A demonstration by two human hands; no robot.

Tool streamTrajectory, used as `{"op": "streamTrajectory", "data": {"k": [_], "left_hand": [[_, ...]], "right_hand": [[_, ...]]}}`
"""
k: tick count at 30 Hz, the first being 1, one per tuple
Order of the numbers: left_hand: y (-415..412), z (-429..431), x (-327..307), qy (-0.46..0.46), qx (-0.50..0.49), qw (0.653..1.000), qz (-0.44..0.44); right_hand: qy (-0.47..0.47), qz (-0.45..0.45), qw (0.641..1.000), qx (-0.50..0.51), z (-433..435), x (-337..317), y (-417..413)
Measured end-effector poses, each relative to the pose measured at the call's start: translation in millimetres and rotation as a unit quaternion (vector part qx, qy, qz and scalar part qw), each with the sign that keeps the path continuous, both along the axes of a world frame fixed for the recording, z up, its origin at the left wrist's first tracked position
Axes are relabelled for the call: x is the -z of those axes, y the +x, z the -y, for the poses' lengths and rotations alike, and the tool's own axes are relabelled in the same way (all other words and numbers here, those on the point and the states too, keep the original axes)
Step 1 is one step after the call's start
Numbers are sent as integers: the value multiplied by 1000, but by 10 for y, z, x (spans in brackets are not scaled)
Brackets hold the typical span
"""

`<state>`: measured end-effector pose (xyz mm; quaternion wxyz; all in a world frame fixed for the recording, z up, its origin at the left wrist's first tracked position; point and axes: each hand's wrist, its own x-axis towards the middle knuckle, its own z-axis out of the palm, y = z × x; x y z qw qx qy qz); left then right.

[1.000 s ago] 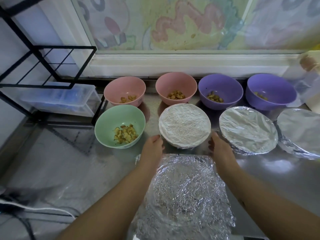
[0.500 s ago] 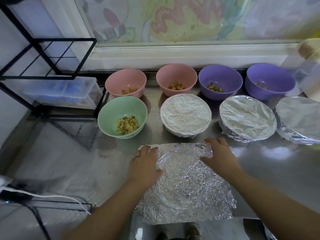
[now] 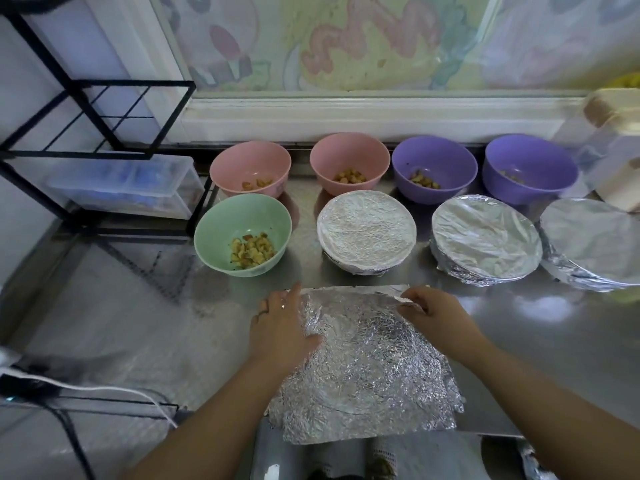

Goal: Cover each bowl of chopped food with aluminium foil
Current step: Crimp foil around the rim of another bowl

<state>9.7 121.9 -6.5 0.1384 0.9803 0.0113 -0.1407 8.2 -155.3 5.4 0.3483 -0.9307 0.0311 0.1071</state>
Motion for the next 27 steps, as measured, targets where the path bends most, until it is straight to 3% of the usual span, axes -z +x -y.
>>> {"op": "streamTrajectory", "data": {"k": [3, 6, 9, 14, 21, 27], "left_hand": [[13, 0, -78, -23, -36, 999, 13], [-18, -35, -243, -154, -108, 981, 53], [-53, -89, -451, -349, -205, 911, 77], [-59, -175, -633, -511, -288, 808, 51], [274, -598, -762, -468, -339, 809, 111], [772, -1193, -725, -401, -398, 815, 126]], "right_hand": [[48, 34, 998, -17, -4, -148, -32], [95, 72, 993, -19, 8, -341, 31], [139, 99, 985, 6, 11, -534, 190], [205, 122, 969, 69, -64, -713, 515], [277, 95, 951, 99, -653, -836, 966], [241, 95, 964, 61, -1286, -772, 1351]]}}
